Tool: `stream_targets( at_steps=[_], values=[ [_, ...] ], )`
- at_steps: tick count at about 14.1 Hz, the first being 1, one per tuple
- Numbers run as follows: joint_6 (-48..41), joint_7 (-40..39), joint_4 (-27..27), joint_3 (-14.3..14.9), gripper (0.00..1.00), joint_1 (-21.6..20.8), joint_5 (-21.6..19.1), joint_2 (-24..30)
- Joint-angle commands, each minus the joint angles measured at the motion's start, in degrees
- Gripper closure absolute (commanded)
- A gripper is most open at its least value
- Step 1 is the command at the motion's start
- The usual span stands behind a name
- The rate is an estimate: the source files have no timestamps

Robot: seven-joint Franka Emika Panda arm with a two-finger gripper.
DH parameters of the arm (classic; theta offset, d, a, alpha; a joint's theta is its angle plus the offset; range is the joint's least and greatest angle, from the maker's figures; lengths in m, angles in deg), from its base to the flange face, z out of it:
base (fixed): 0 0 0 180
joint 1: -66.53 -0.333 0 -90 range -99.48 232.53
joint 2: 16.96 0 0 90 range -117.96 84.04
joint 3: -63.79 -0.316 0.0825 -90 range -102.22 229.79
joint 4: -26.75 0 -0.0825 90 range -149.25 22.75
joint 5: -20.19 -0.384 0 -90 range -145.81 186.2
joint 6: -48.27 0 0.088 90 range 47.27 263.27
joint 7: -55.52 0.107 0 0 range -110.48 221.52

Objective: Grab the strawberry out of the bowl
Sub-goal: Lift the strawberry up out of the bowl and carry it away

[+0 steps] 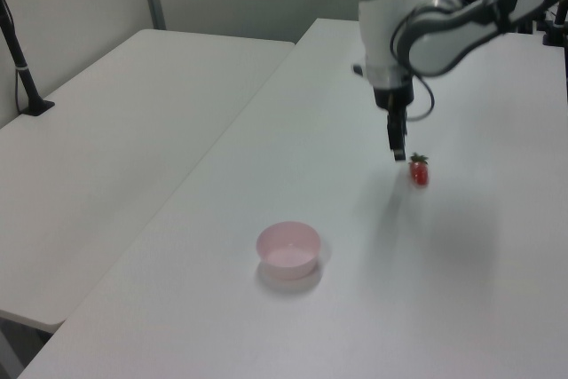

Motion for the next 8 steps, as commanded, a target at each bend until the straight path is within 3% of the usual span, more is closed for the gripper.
stream_targets(
  at_steps=[1, 4, 5, 7, 8],
  values=[
    [-11.32, 4.82, 4.95, -0.07, 0.00, 2.90, 1.08, 10.71],
    [-16.98, 5.64, 8.04, -1.47, 0.00, 8.25, 2.84, 13.19],
    [-17.07, 5.72, 8.13, -4.00, 0.00, 12.10, 2.84, 14.85],
    [-17.07, 6.34, 8.13, -12.69, 0.00, 22.29, 2.84, 16.18],
    [-16.99, 6.25, 8.13, -14.81, 0.00, 25.03, 2.66, 16.18]
  ],
)
